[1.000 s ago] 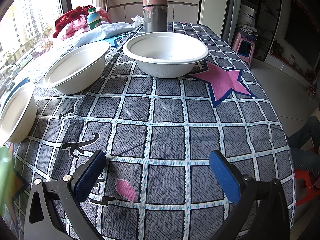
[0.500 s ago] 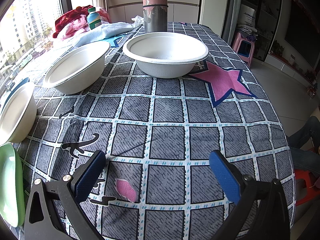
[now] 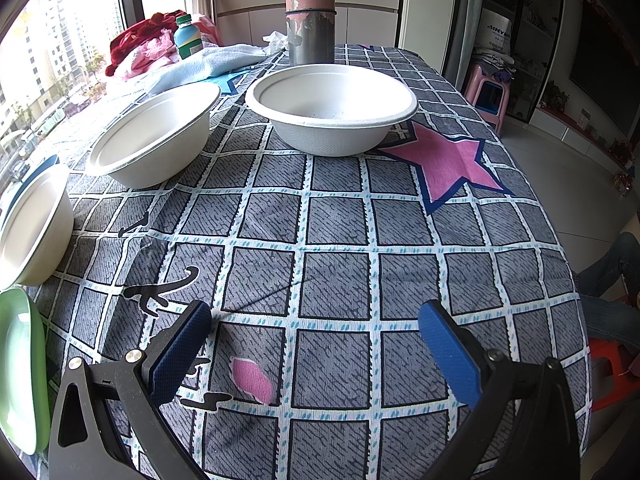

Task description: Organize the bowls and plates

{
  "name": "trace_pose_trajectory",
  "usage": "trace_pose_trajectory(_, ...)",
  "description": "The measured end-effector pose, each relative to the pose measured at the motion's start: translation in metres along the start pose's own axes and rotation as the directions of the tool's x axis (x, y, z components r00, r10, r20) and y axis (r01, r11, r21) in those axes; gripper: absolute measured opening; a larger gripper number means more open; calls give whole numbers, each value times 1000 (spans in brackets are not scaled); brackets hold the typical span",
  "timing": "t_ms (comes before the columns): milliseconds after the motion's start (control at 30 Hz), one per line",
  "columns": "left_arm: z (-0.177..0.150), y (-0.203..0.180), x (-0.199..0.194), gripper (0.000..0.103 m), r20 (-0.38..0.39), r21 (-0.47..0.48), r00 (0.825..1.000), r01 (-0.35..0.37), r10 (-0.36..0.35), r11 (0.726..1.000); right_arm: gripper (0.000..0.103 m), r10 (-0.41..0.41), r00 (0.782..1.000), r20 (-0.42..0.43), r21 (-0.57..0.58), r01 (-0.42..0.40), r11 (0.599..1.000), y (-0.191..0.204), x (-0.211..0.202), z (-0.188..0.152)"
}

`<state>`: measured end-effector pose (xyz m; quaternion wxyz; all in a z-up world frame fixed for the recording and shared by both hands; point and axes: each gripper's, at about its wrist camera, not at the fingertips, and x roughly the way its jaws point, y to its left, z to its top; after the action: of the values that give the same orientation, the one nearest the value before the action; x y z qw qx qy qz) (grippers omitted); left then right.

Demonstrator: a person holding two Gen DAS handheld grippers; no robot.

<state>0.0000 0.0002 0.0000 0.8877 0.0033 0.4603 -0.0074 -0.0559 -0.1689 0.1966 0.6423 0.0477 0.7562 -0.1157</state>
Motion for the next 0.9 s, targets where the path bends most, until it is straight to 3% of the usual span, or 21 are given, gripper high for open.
trace_pose_trajectory(433, 0, 0, 0, 103, 0, 0, 1000, 0, 0, 1000, 68, -11, 993, 114, -223, 37, 974, 29, -20, -23)
trace_pose_trajectory(900, 0, 0, 0, 103, 0, 0, 1000, 0, 0, 1000, 68, -85, 992, 91, -281, 107, 954, 42, -40, -36)
